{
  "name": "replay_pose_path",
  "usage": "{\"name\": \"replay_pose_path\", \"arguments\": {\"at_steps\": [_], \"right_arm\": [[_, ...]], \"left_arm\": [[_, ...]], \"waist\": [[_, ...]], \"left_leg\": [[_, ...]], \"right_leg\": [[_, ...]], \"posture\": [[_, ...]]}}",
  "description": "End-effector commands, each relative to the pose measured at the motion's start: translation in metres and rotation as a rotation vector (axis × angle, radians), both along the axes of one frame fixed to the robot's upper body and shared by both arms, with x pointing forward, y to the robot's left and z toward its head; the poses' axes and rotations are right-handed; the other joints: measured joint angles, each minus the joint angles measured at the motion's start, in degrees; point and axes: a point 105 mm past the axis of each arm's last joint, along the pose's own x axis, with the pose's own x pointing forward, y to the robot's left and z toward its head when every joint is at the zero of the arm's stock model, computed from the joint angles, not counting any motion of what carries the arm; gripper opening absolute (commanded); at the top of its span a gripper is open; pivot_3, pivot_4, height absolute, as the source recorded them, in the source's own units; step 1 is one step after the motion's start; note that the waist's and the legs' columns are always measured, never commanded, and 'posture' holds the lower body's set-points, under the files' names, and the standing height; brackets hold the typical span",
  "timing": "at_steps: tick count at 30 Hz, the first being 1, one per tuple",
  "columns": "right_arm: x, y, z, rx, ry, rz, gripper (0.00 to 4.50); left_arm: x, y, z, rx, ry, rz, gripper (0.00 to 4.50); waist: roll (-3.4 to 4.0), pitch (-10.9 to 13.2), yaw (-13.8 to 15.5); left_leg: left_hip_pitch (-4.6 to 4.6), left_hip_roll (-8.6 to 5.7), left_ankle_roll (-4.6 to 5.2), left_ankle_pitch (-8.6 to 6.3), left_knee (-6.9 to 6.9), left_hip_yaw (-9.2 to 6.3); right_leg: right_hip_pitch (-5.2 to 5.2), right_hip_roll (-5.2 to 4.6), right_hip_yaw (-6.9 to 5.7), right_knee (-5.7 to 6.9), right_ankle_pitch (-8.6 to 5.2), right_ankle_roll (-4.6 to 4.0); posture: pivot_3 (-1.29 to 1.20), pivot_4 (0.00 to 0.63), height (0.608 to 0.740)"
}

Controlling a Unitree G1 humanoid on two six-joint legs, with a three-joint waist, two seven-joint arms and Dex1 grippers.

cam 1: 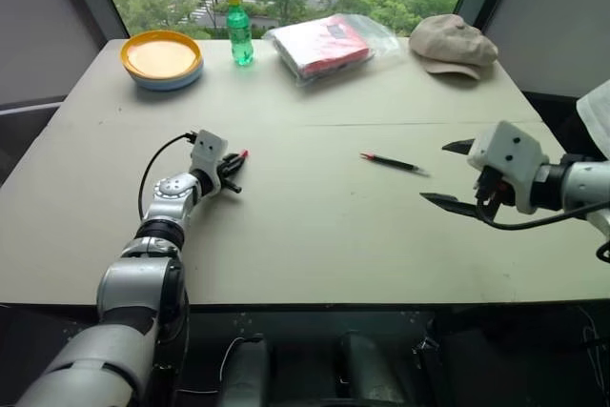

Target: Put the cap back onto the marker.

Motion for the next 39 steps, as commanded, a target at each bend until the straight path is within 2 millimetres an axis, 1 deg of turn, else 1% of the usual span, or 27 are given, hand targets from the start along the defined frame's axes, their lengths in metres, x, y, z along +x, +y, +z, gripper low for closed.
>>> {"name": "replay_pose_path", "arguments": {"at_steps": [1, 5, 8, 9, 10, 11, 12, 13, 15, 17, 19, 21, 23, 25, 27, 30, 33, 37, 39], "right_arm": [[-0.001, 0.003, 0.011, -0.007, -0.058, 0.016, 4.50], [0.001, 0.005, 0.011, -0.003, -0.059, 0.020, 4.50], [0.003, 0.006, 0.009, 0.004, -0.059, 0.028, 4.50], [0.007, 0.006, 0.008, 0.017, -0.063, 0.030, 4.50], [0.012, 0.006, 0.008, 0.062, -0.065, 0.022, 4.50], [0.018, 0.006, 0.008, 0.112, -0.066, 0.010, 4.50], [0.026, 0.005, 0.006, 0.165, -0.057, 0.001, 4.50], [0.031, 0.004, 0.004, 0.197, -0.049, -0.004, 4.50], [0.043, 0.000, -0.001, 0.247, -0.031, -0.019, 4.50], [0.053, -0.003, -0.007, 0.276, -0.012, -0.017, 4.50], [0.063, -0.003, -0.012, 0.312, 0.009, -0.010, 4.50], [0.068, -0.003, -0.015, 0.326, 0.019, -0.003, 4.50], [0.081, 0.001, -0.021, 0.336, 0.032, 0.012, 4.50], [0.095, 0.007, -0.027, 0.350, 0.050, 0.038, 4.50], [0.105, 0.013, -0.030, 0.357, 0.061, 0.055, 4.50], [0.117, 0.019, -0.038, 0.353, 0.079, 0.071, 4.50], [0.125, 0.022, -0.044, 0.351, 0.103, 0.076, 4.50], [0.132, 0.019, -0.057, 0.308, 0.127, 0.051, 4.50], [0.133, 0.016, -0.061, 0.299, 0.140, 0.034, 4.50]], "left_arm": [[-0.007, -0.001, -0.021, 0.018, 0.083, -0.004, 0.07], [-0.007, 0.001, -0.017, 0.021, 0.069, -0.012, 0.07], [-0.007, -0.001, -0.006, -0.003, 0.033, -0.065, 0.07], [-0.007, -0.002, 0.001, -0.020, 0.014, -0.091, 0.07], [-0.008, -0.006, 0.013, -0.064, -0.017, -0.144, 0.07], [-0.011, -0.011, 0.029, -0.121, -0.060, -0.212, 0.07], [-0.017, -0.013, 0.044, -0.151, -0.097, -0.284, 0.07], [-0.022, -0.015, 0.054, -0.165, -0.116, -0.332, 0.07], [-0.039, -0.015, 0.069, -0.148, -0.137, -0.418, 0.07], [-0.054, -0.012, 0.078, -0.122, -0.134, -0.455, 0.07], [-0.068, -0.008, 0.085, -0.100, -0.120, -0.479, 0.07], [-0.076, -0.007, 0.088, -0.092, -0.107, -0.486, 0.07], [-0.086, -0.002, 0.097, -0.063, -0.108, -0.491, 0.07], [-0.101, -0.001, 0.106, -0.038, -0.096, -0.531, 0.07], [-0.111, -0.002, 0.111, -0.020, -0.076, -0.565, 0.07], [-0.122, -0.001, 0.117, 0.009, -0.054, -0.600, 0.07], [-0.129, 0.000, 0.123, 0.034, -0.041, -0.626, 0.07], [-0.137, 0.002, 0.134, 0.065, -0.043, -0.640, 0.07], [-0.140, 0.003, 0.136, 0.076, -0.039, -0.638, 0.07]], "waist": [[0.00, 0.00, 0.00], [-0.01, 0.01, -0.06], [-0.05, 0.03, -0.21], [-0.08, 0.05, -0.30], [-0.11, 0.06, -0.48], [-0.11, 0.07, -0.69], [-0.12, 0.07, -0.87], [-0.16, 0.10, -1.22], [-0.22, 0.14, -1.59], [-0.25, 0.16, -1.87], [-0.19, 0.18, -1.92], [-0.13, 0.21, -1.77], [-0.12, 0.23, -1.70], [-0.15, 0.26, -1.84], [-0.16, 0.31, -1.92], [-0.14, 0.32, -1.79], [-0.14, 0.33, -1.83], [-0.14, 0.34, -1.88], [-0.14, 0.35, -2.00]], "left_leg": [[-0.01, 0.00, 0.00, 0.00, 0.00, 0.00], [-0.01, 0.00, 0.00, 0.00, -0.01, 0.00], [-0.04, 0.01, 0.00, 0.00, -0.03, 0.00], [-0.08, 0.01, 0.00, 0.00, -0.04, 0.00], [-0.11, 0.01, 0.00, 0.00, -0.06, 0.00], [-0.17, 0.01, 0.00, 0.00, -0.09, 0.00], [-0.38, 0.01, 0.00, 0.00, -0.10, 0.01], [-0.58, 0.02, 0.00, 0.00, -0.08, 0.00], [-1.11, 0.01, -0.02, 0.03, -0.03, -0.01], [-1.45, 0.01, -0.03, 0.03, -0.02, 0.00], [-1.61, 0.01, -0.02, 0.03, -0.04, 0.02], [-1.64, 0.01, -0.01, 0.02, -0.11, 0.01], [-1.64, 0.01, -0.01, 0.02, -0.09, 0.00], [-1.64, 0.01, -0.01, 0.03, -0.04, 0.03], [-1.64, 0.02, -0.01, 0.03, -0.01, 0.03], [-1.64, 0.02, -0.01, 0.03, -0.02, 0.02], [-1.66, 0.02, -0.02, 0.03, -0.02, 0.05], [-1.67, 0.01, -0.02, 0.03, -0.03, 0.05], [-1.68, 0.01, -0.02, 0.03, -0.03, 0.05]], "right_leg": [[0.00, 0.00, 0.00, -0.01, 0.00, 0.00], [0.00, 0.00, 0.00, -0.04, -0.01, 0.00], [-0.03, 0.00, 0.00, -0.07, 0.00, 0.00], [-0.07, 0.01, 0.00, -0.08, 0.00, 0.00], [-0.09, 0.01, 0.00, -0.11, 0.00, 0.00], [-0.14, 0.01, -0.01, -0.16, 0.01, -0.01], [-0.26, 0.01, -0.01, -0.22, 0.15, -0.21], [-0.44, 0.00, -0.02, -0.23, 0.17, -0.21], [-0.93, 0.01, 0.01, -0.23, 0.33, -0.04], [-1.37, 0.00, 0.06, -0.11, 0.33, -0.05], [-1.62, 0.01, 0.08, 0.00, 0.32, -0.06], [-1.69, 0.01, 0.08, 0.03, 0.30, -0.09], [-1.68, 0.01, 0.07, 0.04, 0.30, -0.09], [-1.67, 0.01, 0.07, 0.04, 0.31, -0.08], [-1.66, 0.03, 0.07, 0.04, 0.31, -0.09], [-1.67, 0.03, 0.07, 0.05, 0.30, -0.10], [-1.67, 0.01, 0.07, 0.03, 0.30, -0.10], [-1.67, 0.00, 0.07, 0.02, 0.30, -0.10], [-1.67, 0.00, 0.07, 0.02, 0.30, -0.10]], "posture": [[0.00, 0.150, 0.740], [0.00, 0.150, 0.740], [0.00, 0.150, 0.740], [0.00, 0.150, 0.740], [0.00, 0.150, 0.740], [0.00, 0.150, 0.740], [0.00, 0.150, 0.740], [0.00, 0.150, 0.740], [0.00, 0.150, 0.740], [0.00, 0.150, 0.740], [0.00, 0.150, 0.740], [0.00, 0.150, 0.740], [0.00, 0.150, 0.740], [0.00, 0.150, 0.740], [0.00, 0.150, 0.740], [0.00, 0.150, 0.740], [0.00, 0.150, 0.740], [0.00, 0.150, 0.740], [0.00, 0.150, 0.740]]}}
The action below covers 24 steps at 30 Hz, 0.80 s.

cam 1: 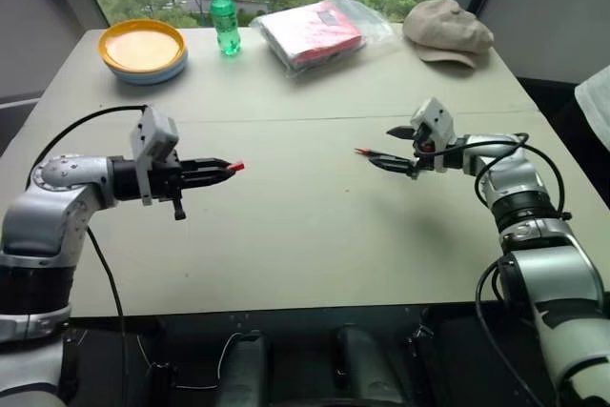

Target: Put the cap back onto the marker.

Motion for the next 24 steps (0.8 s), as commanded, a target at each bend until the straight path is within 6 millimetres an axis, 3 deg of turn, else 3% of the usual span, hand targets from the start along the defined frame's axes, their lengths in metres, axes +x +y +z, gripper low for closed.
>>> {"name": "replay_pose_path", "arguments": {"at_steps": [1, 11, 24], "right_arm": [[0.004, -0.004, 0.005, -0.030, -0.026, -0.011, 4.50], [0.009, -0.010, -0.012, -0.046, 0.035, -0.092, 4.50], [0.012, 0.009, -0.015, 0.071, 0.123, -0.111, 4.50]], "left_arm": [[-0.008, 0.002, 0.015, 0.013, -0.046, -0.011, 0.07], [-0.014, 0.009, 0.014, 0.054, -0.052, 0.017, 0.07], [-0.016, 0.012, 0.016, 0.059, -0.077, 0.059, 0.07]], "waist": [[0.00, 0.00, -0.14], [0.01, 0.00, -1.40], [0.01, 0.00, -1.44]], "left_leg": [[0.00, 0.00, 0.00, 0.00, 0.00, 0.00], [0.01, 0.00, -0.01, 0.00, -0.01, -0.01], [0.05, 0.00, -0.01, 0.00, -0.01, -0.01]], "right_leg": [[0.00, 0.00, 0.00, 0.01, 0.00, 0.00], [0.00, 0.00, 0.01, 0.03, 0.00, 0.00], [0.00, 0.01, 0.03, 0.10, 0.00, -0.01]], "posture": [[0.00, 0.150, 0.740], [0.00, 0.150, 0.740], [0.00, 0.150, 0.740]]}}
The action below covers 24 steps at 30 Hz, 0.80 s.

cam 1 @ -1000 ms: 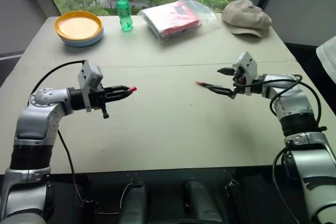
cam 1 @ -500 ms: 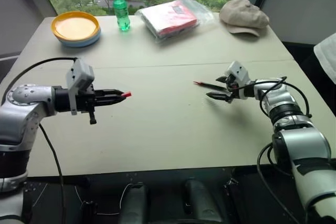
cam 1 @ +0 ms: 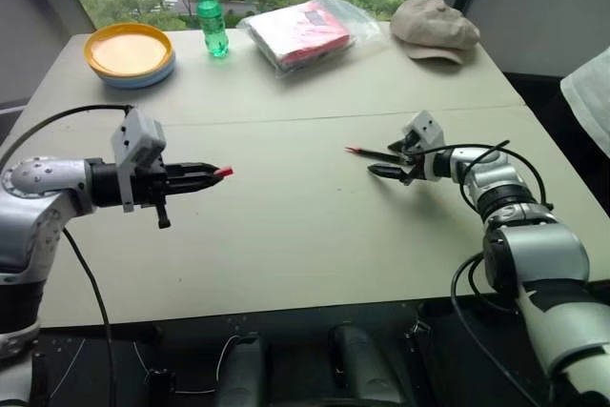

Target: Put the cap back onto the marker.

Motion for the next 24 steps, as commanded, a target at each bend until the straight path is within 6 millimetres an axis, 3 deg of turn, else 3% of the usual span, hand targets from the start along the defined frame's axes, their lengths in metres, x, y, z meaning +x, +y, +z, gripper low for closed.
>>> {"name": "replay_pose_path", "arguments": {"at_steps": [1, 7, 8, 10, 17, 24], "right_arm": [[0.002, 0.004, 0.009, 0.011, -0.013, 0.011, 4.50], [0.000, 0.003, -0.002, -0.026, 0.012, 0.012, 4.50], [-0.001, 0.002, -0.004, -0.035, 0.016, 0.012, 4.24], [-0.002, 0.000, -0.007, -0.051, 0.021, 0.012, 3.68], [-0.004, -0.003, -0.012, -0.059, 0.034, 0.012, 0.06], [-0.007, 0.001, -0.011, -0.076, 0.016, 0.064, 0.02]], "left_arm": [[-0.004, 0.002, 0.014, 0.003, -0.059, 0.007, 0.07], [-0.005, 0.002, 0.015, 0.005, -0.069, 0.020, 0.07], [-0.005, 0.002, 0.015, 0.005, -0.070, 0.020, 0.02], [-0.005, 0.001, 0.015, 0.004, -0.072, 0.022, 0.00], [-0.004, 0.001, 0.013, 0.006, -0.071, 0.026, 0.00], [0.001, 0.001, 0.008, 0.014, -0.060, 0.008, 0.00]], "waist": [[0.00, 0.00, 0.02], [0.00, 0.00, 0.02], [0.00, 0.00, 0.02], [0.00, 0.00, 0.03], [0.00, 0.00, -0.02], [-0.01, -0.01, -0.01]], "left_leg": [[0.00, 0.00, 0.00, 0.00, 0.00, 0.00], [0.00, 0.00, 0.00, 0.00, 0.00, 0.01], [0.00, 0.00, 0.00, 0.00, 0.00, 0.01], [0.01, 0.00, 0.00, 0.00, 0.00, 0.00], [0.02, 0.00, 0.00, 0.00, 0.00, 0.00], [0.09, 0.00, 0.00, 0.00, 0.00, 0.01]], "right_leg": [[0.00, 0.00, 0.00, 0.00, 0.00, 0.00], [0.00, -0.01, 0.00, 0.00, 0.00, 0.00], [0.00, -0.01, 0.00, 0.00, 0.00, 0.00], [0.01, -0.01, 0.00, 0.01, 0.00, 0.00], [0.01, 0.00, 0.00, 0.02, 0.00, 0.00], [0.06, 0.01, 0.00, 0.02, 0.00, 0.00]], "posture": [[0.00, 0.150, 0.740], [0.00, 0.150, 0.740], [0.00, 0.150, 0.740], [0.00, 0.150, 0.740], [0.00, 0.150, 0.740], [0.00, 0.150, 0.740]]}}
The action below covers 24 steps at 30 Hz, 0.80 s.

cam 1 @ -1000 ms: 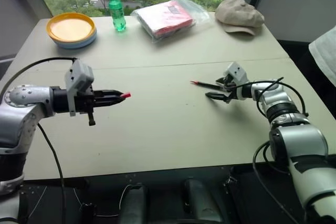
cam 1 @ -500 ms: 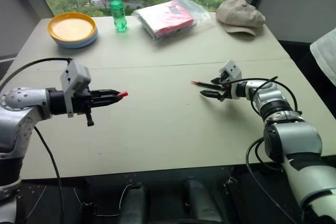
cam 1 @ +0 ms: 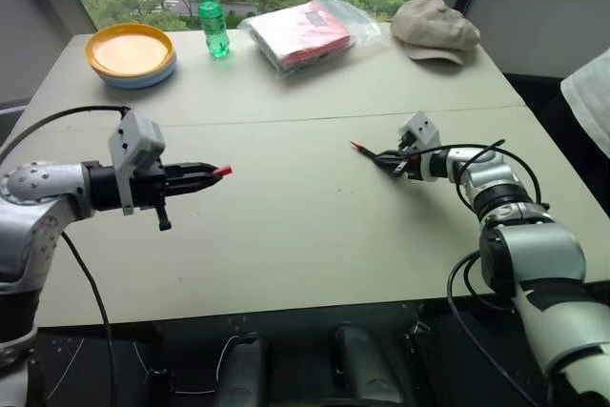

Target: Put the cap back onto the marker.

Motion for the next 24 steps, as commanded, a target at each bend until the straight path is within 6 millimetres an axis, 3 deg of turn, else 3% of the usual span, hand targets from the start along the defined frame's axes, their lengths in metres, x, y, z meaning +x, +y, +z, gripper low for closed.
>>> {"name": "replay_pose_path", "arguments": {"at_steps": [1, 9, 14, 18, 24], "right_arm": [[-0.004, 0.003, -0.004, -0.029, 0.006, 0.045, 0.02], [-0.001, 0.007, 0.018, -0.226, -0.202, 0.186, 0.02], [-0.005, 0.017, 0.043, -0.368, -0.412, 0.318, 0.02], [-0.014, 0.032, 0.071, -0.482, -0.610, 0.407, 0.02], [-0.031, 0.055, 0.088, -0.605, -0.788, 0.450, 0.02]], "left_arm": [[0.004, -0.001, 0.007, 0.022, -0.043, -0.017, 0.00], [0.027, -0.009, -0.008, 0.072, -0.111, -0.073, 0.00], [0.042, -0.015, -0.016, 0.109, -0.180, -0.116, 0.00], [0.056, -0.021, -0.018, 0.105, -0.231, -0.145, 0.00], [0.071, -0.031, -0.018, 0.096, -0.256, -0.198, 0.00]], "waist": [[0.00, 0.00, 0.00], [0.01, 0.00, 0.02], [0.02, 0.01, 0.12], [0.02, 0.01, 0.19], [0.02, 0.00, 0.23]], "left_leg": [[0.00, 0.00, 0.00, 0.00, 0.00, 0.00], [0.00, 0.00, -0.01, 0.01, 0.00, 0.03], [-0.01, -0.01, -0.01, 0.01, 0.01, 0.05], [-0.02, -0.01, -0.01, 0.01, 0.03, 0.04], [-0.04, -0.01, -0.01, 0.01, 0.06, 0.05]], "right_leg": [[0.00, 0.00, 0.00, 0.00, 0.00, 0.00], [0.00, 0.00, 0.00, 0.02, 0.00, 0.00], [-0.02, -0.01, 0.01, 0.03, 0.00, 0.00], [-0.03, -0.01, 0.00, 0.05, 0.01, 0.01], [-0.04, 0.00, 0.01, 0.09, 0.01, 0.01]], "posture": [[0.00, 0.150, 0.740], [0.00, 0.150, 0.740], [0.00, 0.150, 0.740], [0.00, 0.150, 0.740], [0.00, 0.150, 0.740]]}}
